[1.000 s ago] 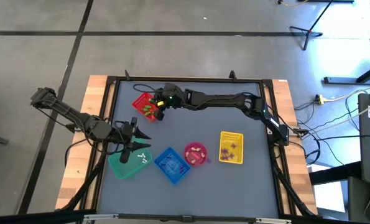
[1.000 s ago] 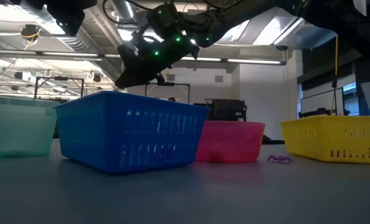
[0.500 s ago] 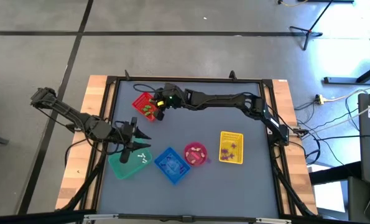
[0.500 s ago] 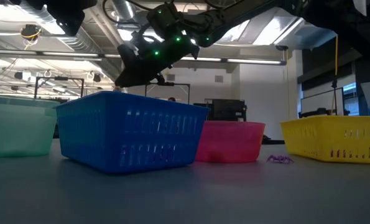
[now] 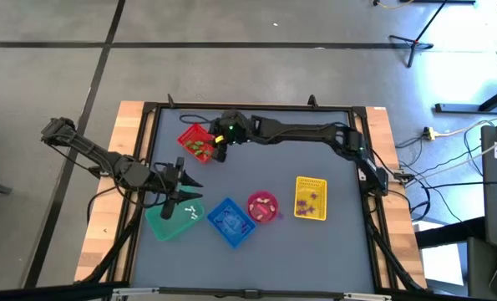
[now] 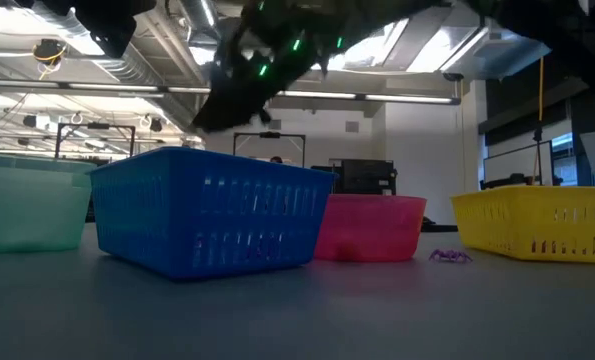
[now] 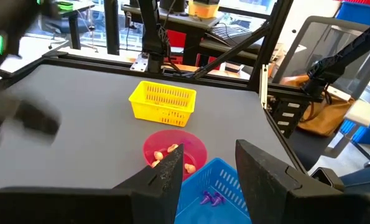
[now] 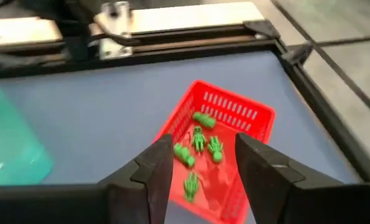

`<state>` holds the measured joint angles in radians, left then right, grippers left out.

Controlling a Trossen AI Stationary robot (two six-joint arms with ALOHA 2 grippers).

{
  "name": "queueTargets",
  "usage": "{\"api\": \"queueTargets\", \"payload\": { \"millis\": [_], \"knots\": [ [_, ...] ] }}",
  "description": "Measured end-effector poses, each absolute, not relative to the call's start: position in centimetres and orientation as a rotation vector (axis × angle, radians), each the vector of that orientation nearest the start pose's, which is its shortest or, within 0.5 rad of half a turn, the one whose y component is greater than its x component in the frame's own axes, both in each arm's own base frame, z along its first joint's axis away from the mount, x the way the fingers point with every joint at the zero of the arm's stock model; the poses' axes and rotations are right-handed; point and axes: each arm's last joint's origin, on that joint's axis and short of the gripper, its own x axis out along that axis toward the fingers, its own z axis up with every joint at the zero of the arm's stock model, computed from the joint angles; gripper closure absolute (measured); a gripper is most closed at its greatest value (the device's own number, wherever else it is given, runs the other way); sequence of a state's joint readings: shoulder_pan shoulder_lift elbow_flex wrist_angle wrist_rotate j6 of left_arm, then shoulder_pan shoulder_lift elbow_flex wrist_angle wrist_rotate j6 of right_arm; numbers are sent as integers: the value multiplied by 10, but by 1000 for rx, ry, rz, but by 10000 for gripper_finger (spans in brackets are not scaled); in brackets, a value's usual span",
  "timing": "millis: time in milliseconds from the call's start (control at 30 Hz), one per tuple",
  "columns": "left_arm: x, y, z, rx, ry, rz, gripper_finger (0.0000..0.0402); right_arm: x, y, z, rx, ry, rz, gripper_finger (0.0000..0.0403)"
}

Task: Sort Halloween decoration
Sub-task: Put the purple spider toy into the yellow bin

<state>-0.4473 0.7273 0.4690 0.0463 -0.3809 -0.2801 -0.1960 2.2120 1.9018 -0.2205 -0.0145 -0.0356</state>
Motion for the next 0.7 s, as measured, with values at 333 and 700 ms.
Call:
{"api": "queueTargets", "payload": {
  "millis": [333,700],
  "knots": [
    [156,-63,265,-202,104,-52,271,440,-27,363,-202,647,19,230],
    [141,-46,283,-45,-29,66,271,383,74,372,-234,932,103,230]
  ]
}}
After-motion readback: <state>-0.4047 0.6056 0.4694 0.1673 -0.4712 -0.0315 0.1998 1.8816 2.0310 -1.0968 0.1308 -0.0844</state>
